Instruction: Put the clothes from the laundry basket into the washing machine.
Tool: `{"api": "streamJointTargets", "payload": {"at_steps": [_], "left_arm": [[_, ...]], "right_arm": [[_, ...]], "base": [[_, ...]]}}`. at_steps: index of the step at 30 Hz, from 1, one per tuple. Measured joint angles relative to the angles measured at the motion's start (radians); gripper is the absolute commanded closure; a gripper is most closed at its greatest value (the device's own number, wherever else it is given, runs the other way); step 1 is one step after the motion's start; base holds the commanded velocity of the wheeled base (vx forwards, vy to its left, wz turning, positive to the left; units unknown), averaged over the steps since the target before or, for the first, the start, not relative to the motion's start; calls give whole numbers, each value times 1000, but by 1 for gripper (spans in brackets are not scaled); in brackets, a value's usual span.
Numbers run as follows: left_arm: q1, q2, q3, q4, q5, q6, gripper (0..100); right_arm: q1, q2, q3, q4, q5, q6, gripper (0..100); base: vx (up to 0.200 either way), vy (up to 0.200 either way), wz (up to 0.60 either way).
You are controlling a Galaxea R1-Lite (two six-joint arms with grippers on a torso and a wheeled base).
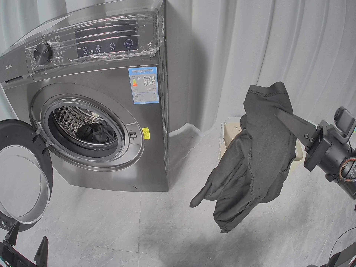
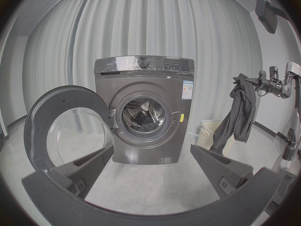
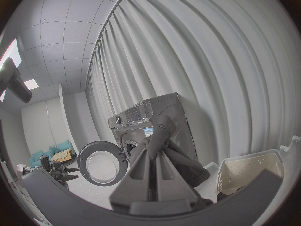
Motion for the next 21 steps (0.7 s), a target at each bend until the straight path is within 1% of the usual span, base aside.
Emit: {"api": "streamJointTargets", "payload": {"at_steps": [3, 6, 8, 21], "left_arm": [[0, 0, 0, 0, 0, -1, 0], [0, 0, 0, 0, -1, 5, 0], [0, 0, 0, 0, -1, 2, 0], [0, 0, 0, 0, 0, -1, 0]], "right_arm": [[4, -5, 3, 0, -2, -4, 100], [3, -6, 13, 0, -3, -4, 100], [-1, -6, 22, 0, -4, -4, 100], [-5, -5, 23, -2, -5, -4, 100]], "base": [[0, 0, 0], [0, 0, 0], [0, 0, 0], [0, 200, 0]]}}
